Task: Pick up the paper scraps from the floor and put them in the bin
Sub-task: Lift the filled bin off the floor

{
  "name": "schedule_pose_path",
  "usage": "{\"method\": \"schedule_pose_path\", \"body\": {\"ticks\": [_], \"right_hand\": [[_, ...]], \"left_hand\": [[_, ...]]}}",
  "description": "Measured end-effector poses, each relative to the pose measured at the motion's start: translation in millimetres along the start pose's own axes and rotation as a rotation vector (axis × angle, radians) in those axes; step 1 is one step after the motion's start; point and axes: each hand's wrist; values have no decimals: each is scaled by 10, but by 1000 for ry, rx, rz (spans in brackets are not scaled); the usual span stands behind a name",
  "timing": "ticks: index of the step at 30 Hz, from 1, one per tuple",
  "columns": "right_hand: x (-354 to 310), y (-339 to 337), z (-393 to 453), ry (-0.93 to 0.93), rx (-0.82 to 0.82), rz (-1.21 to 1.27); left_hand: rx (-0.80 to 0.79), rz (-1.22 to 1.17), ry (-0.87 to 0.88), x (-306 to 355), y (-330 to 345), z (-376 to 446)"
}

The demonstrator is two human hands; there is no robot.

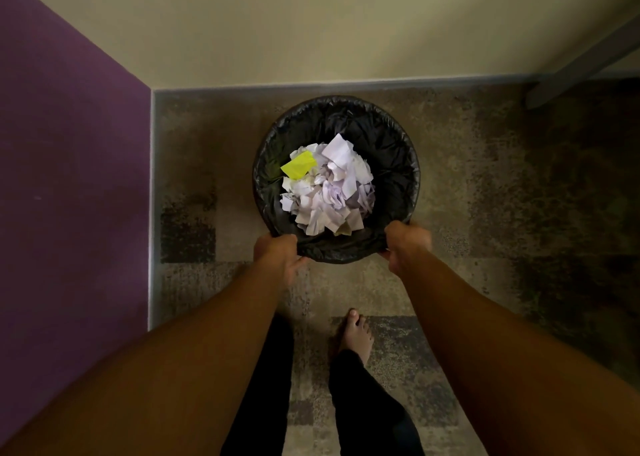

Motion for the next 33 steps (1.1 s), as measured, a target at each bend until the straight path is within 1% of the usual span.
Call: {"method": "schedule_pose_path", "body": {"ticks": [7,11,15,17,21,27,33], "right_hand": [[-345,658,-302,-125,11,14],[-552,1115,-423,-135,-41,-8],[-779,1597,-514,-172,-69,-42],[-889,1830,-534,-179,-96,-66],[-1087,2287,-567,-194,-141,-80],[-1381,2890,-589,-227,-180,-131],[-1622,3323,-637,-266,-230,-173]], "left_hand": [[21,-55,21,641,-343,202],[19,-160,34,1016,-559,382],[-14,-155,80,1357,-746,575],[2,-195,71,1542,-815,681],[78,-322,-31,1908,-921,948],[108,-366,-83,2351,-1068,1272],[97,-346,-60,2710,-1223,1558]]}}
Point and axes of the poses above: each hand's wrist, its own z-axis towards the middle knuckle, its own y-axis out of the palm, x = y × z, and after that the axes turned 15 degrees about -z, right-handed
